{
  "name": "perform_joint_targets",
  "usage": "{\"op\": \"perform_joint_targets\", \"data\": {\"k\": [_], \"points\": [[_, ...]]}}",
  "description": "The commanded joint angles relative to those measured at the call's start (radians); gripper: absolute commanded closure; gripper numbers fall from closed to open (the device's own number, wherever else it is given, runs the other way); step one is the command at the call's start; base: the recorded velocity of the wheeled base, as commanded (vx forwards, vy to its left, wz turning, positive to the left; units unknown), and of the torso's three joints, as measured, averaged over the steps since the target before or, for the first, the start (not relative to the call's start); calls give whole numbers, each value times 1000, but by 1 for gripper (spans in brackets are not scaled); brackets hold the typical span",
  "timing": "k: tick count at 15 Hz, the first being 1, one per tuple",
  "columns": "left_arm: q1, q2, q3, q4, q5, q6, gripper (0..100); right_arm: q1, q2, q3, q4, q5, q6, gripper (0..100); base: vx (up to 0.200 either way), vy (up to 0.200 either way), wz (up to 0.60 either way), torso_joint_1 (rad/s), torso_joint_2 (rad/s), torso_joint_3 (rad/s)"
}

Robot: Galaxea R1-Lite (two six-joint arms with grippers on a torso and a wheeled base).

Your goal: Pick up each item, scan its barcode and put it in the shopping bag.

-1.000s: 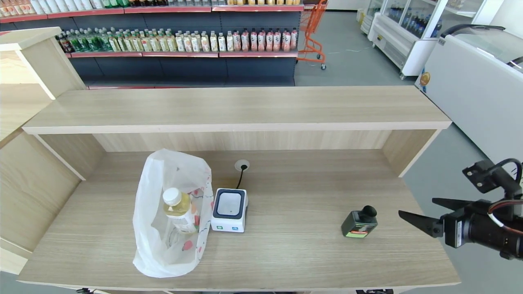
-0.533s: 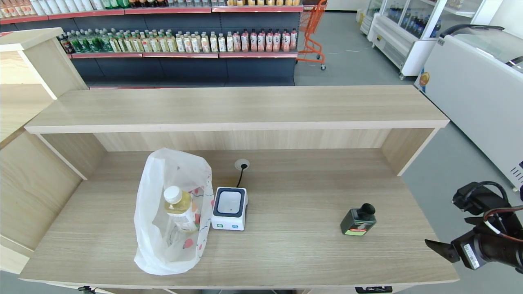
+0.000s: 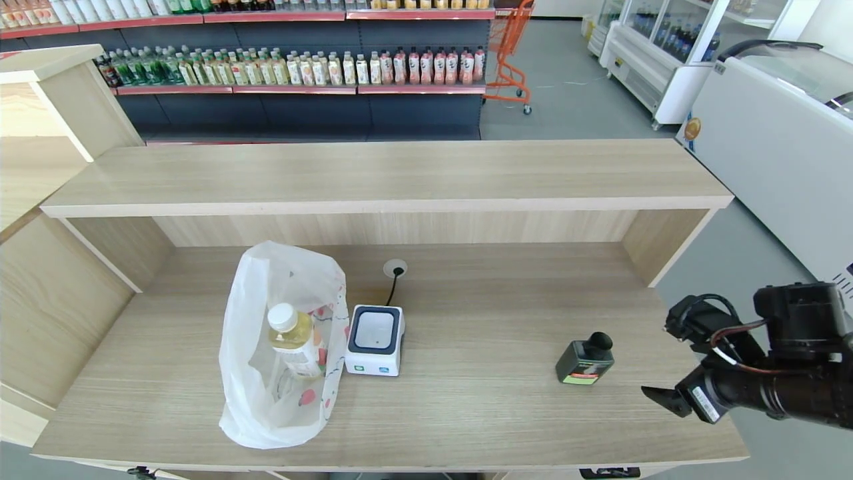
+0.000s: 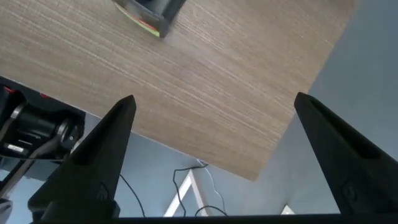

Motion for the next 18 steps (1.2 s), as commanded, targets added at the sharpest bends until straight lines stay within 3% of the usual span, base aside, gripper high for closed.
{"op": "perform_joint_targets", "data": {"k": [1, 8, 18], "points": [[0, 0, 0, 0, 0, 0, 0, 49, 165, -34, -91, 7, -5, 0, 0, 0, 0, 0, 0, 0], [0, 0, 0, 0, 0, 0, 0, 78, 284, -100, -126, 109, -62, 0, 0, 0, 0, 0, 0, 0], [0, 0, 0, 0, 0, 0, 0, 155, 384, -206, -132, 126, -60, 0, 0, 0, 0, 0, 0, 0]]}}
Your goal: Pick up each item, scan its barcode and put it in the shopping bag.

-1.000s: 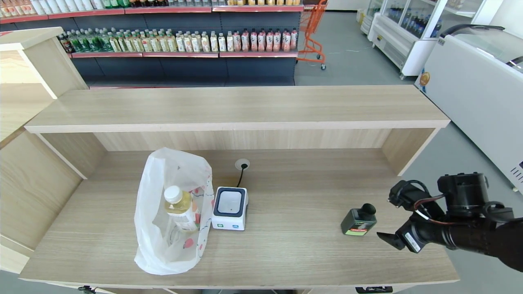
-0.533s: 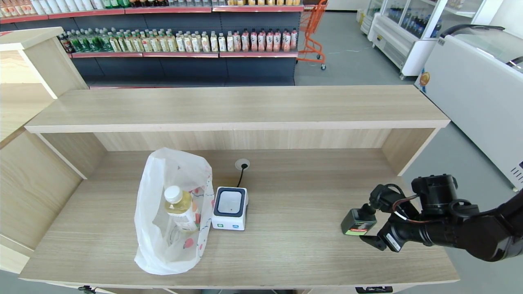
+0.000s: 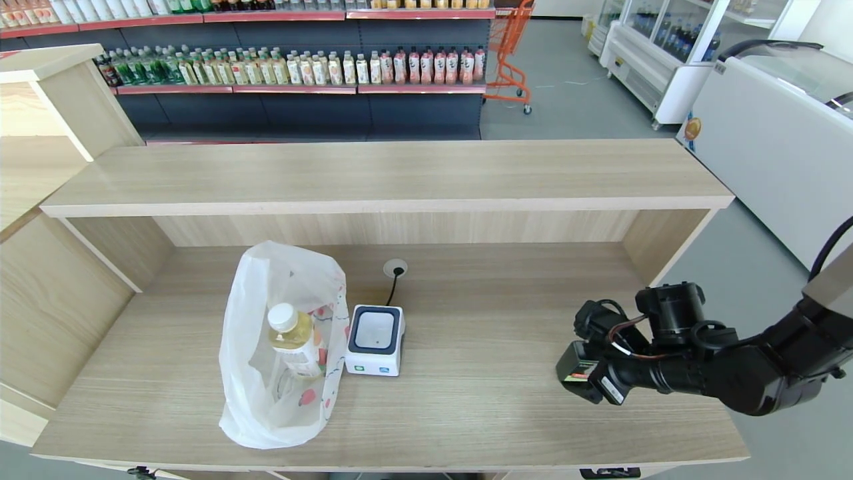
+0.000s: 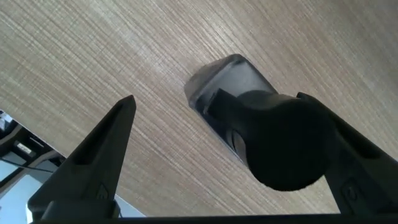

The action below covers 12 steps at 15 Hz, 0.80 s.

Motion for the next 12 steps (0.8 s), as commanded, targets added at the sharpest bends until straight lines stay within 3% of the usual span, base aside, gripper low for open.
{"op": "perform_joint_targets", "data": {"k": [1, 2, 8, 12], "points": [[0, 0, 0, 0, 0, 0, 0, 10, 23, -14, -1, 5, 1, 0, 0, 0, 0, 0, 0, 0], [0, 0, 0, 0, 0, 0, 0, 10, 26, -20, -7, 29, -2, 100, 0, 0, 0, 0, 0, 0], [0, 0, 0, 0, 0, 0, 0, 10, 14, 23, -26, 34, -13, 100, 0, 0, 0, 0, 0, 0], [0, 0, 0, 0, 0, 0, 0, 0, -110, 132, -181, 34, -8, 100, 0, 0, 0, 0, 0, 0]]}}
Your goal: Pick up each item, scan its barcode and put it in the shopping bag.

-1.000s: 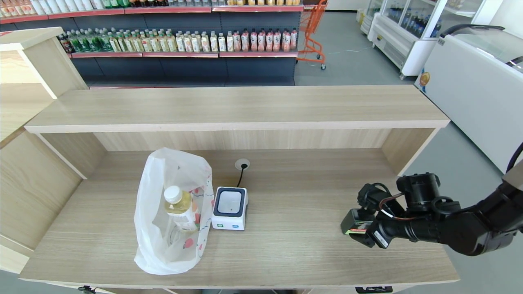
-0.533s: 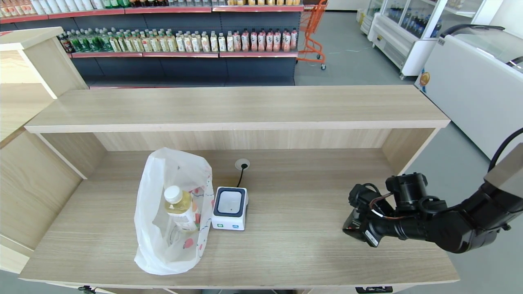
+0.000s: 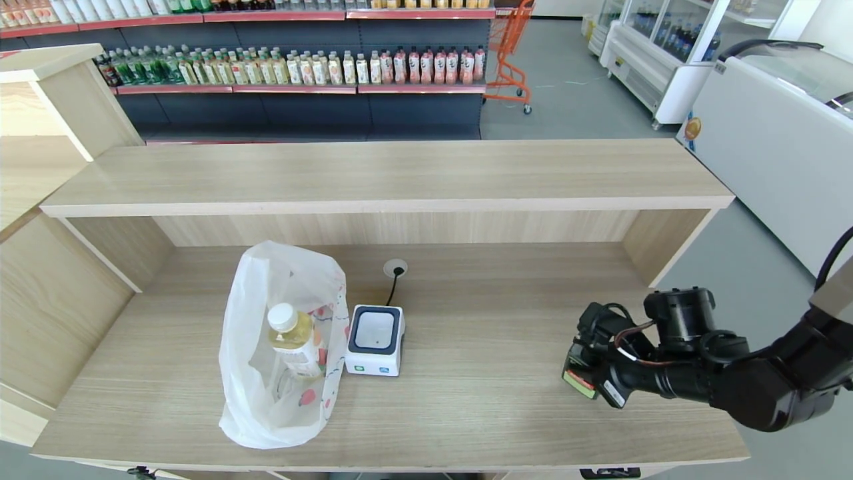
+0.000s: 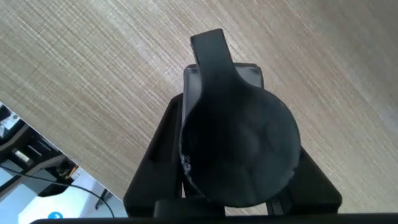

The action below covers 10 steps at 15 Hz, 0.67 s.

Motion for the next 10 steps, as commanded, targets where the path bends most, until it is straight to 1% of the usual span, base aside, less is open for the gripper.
{"op": "perform_joint_targets", "data": {"k": [1, 2, 4, 5, 6, 7, 8, 9, 10], "points": [[0, 1, 0, 0, 0, 0, 0, -15, -121, 97, -125, 2, 1, 100, 0, 0, 0, 0, 0, 0], [0, 0, 0, 0, 0, 0, 0, -26, -170, 150, -194, 2, 1, 100, 0, 0, 0, 0, 0, 0], [0, 0, 0, 0, 0, 0, 0, -22, -264, 167, -238, 5, -12, 100, 0, 0, 0, 0, 0, 0], [0, 0, 0, 0, 0, 0, 0, -13, -299, 166, -278, 11, -61, 100, 0, 0, 0, 0, 0, 0], [0, 0, 0, 0, 0, 0, 0, -1, -316, 169, -303, 54, -166, 100, 0, 0, 0, 0, 0, 0], [0, 0, 0, 0, 0, 0, 0, 7, -325, 169, -307, 139, -294, 100, 0, 0, 0, 0, 0, 0], [0, 0, 0, 0, 0, 0, 0, 7, -325, 169, -307, 139, -294, 100, 0, 0, 0, 0, 0, 0], [-2, 1, 0, 0, 0, 0, 0, 11, -356, 156, -300, 384, -794, 100, 0, 0, 0, 0, 0, 0], [0, 0, 0, 0, 0, 0, 0, 33, -357, 156, -293, 436, -933, 100, 0, 0, 0, 0, 0, 0]]}}
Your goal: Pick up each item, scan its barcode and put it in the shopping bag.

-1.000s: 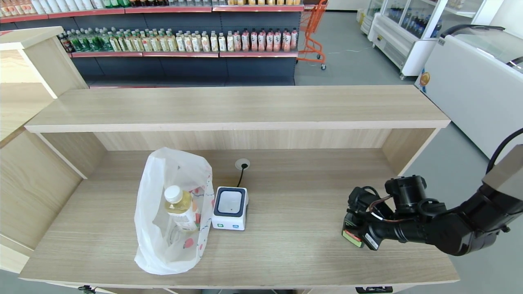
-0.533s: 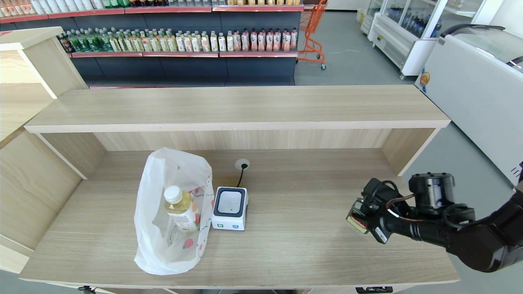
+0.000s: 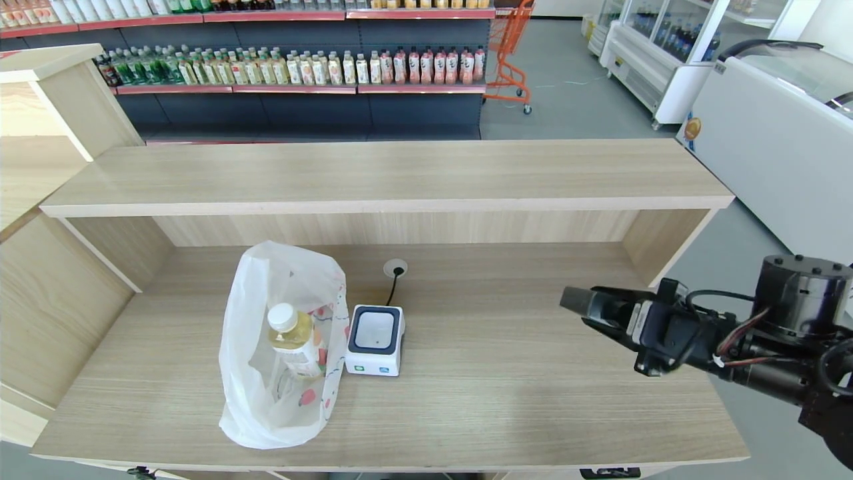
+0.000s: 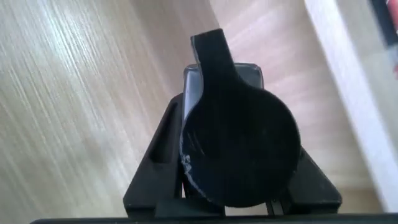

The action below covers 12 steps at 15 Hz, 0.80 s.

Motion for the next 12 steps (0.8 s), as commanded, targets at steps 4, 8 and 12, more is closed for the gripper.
{"op": "perform_joint_targets", "data": {"k": [4, 8, 12], "points": [[1, 0, 0, 0, 0, 0, 0, 297, 1, -15, 67, 246, -814, 100, 0, 0, 0, 0, 0, 0], [1, 0, 0, 0, 0, 0, 0, 428, 113, -35, 23, 258, -1009, 100, 0, 0, 0, 0, 0, 0], [1, 0, 0, 0, 0, 0, 0, 514, 227, -52, -154, 407, -1067, 100, 0, 0, 0, 0, 0, 0]]}}
